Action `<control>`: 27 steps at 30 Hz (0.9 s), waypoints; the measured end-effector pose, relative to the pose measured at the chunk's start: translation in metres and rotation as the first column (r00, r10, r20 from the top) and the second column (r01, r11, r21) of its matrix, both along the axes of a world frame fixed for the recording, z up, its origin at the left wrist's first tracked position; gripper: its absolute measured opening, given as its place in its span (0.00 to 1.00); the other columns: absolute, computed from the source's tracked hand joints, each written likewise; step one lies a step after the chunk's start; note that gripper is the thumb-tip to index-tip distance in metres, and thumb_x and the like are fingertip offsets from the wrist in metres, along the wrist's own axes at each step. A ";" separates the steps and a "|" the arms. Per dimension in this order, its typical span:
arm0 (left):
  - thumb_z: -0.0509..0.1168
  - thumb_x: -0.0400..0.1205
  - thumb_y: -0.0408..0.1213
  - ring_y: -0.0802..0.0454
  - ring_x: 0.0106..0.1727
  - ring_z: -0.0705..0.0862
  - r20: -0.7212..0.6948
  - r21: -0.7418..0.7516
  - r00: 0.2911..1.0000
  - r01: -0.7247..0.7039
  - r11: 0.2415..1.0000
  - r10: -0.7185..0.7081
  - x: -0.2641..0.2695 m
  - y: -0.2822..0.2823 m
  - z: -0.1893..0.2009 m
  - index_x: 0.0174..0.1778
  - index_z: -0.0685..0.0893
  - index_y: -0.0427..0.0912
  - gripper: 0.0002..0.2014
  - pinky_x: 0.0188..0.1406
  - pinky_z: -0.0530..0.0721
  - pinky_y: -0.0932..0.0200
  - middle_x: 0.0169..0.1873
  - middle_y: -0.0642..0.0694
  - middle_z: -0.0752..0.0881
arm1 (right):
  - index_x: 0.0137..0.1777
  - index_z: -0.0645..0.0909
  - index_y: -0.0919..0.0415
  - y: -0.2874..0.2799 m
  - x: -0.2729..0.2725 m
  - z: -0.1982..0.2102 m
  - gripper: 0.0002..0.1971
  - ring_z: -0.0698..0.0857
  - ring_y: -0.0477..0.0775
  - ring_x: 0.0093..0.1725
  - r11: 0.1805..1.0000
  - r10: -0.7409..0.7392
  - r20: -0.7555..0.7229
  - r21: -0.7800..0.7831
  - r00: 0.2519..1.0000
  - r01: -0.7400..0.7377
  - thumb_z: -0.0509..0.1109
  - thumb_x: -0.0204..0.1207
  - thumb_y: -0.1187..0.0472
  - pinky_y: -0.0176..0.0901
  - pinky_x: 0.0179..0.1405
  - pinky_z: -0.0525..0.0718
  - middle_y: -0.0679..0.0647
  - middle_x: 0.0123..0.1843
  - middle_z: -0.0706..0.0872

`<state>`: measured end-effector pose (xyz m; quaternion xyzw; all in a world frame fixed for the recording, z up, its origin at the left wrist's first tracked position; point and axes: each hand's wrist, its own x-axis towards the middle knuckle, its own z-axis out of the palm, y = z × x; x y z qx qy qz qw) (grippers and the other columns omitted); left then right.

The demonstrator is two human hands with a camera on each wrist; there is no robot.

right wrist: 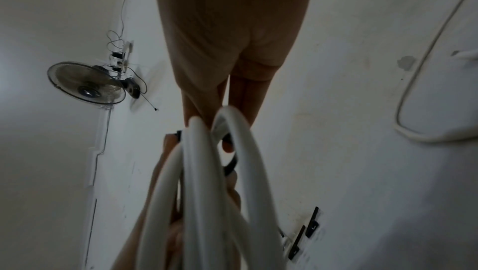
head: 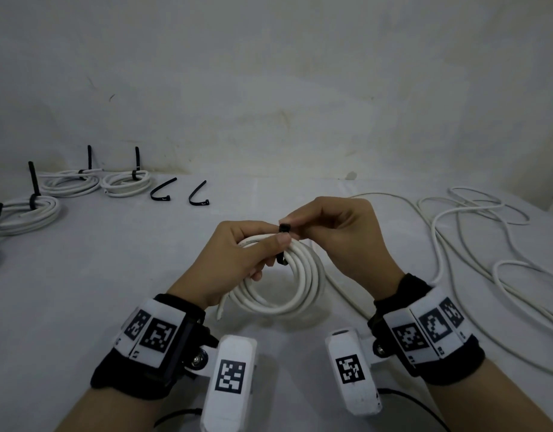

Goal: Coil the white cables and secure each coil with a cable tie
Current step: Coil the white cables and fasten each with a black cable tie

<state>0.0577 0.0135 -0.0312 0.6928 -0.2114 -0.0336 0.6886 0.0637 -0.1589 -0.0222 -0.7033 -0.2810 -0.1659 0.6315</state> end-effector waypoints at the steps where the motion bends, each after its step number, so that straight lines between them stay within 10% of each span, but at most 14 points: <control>1: 0.68 0.67 0.47 0.59 0.21 0.72 -0.005 0.007 1.000 -0.008 1.000 0.008 0.000 0.000 0.000 0.35 0.93 0.52 0.09 0.20 0.73 0.67 0.21 0.51 0.82 | 0.44 0.89 0.66 0.000 0.001 0.000 0.15 0.91 0.55 0.40 1.000 0.003 0.012 -0.017 1.000 -0.003 0.69 0.68 0.84 0.42 0.43 0.87 0.55 0.37 0.91; 17: 0.68 0.72 0.48 0.54 0.17 0.71 0.102 0.047 0.991 -0.087 0.995 0.082 -0.002 0.000 0.009 0.54 0.76 0.45 0.19 0.18 0.73 0.62 0.23 0.45 0.83 | 0.45 0.85 0.53 -0.004 -0.006 0.011 0.07 0.84 0.47 0.43 0.961 -0.127 0.192 -0.218 0.973 0.168 0.77 0.72 0.65 0.34 0.36 0.85 0.52 0.43 0.83; 27: 0.64 0.75 0.46 0.55 0.16 0.68 0.139 0.059 0.990 -0.022 0.998 0.013 -0.007 -0.004 0.009 0.53 0.78 0.49 0.12 0.19 0.75 0.59 0.21 0.50 0.79 | 0.37 0.83 0.67 0.007 -0.011 0.010 0.04 0.83 0.48 0.38 0.956 -0.205 0.303 -0.142 0.931 0.256 0.74 0.71 0.72 0.35 0.37 0.85 0.52 0.36 0.83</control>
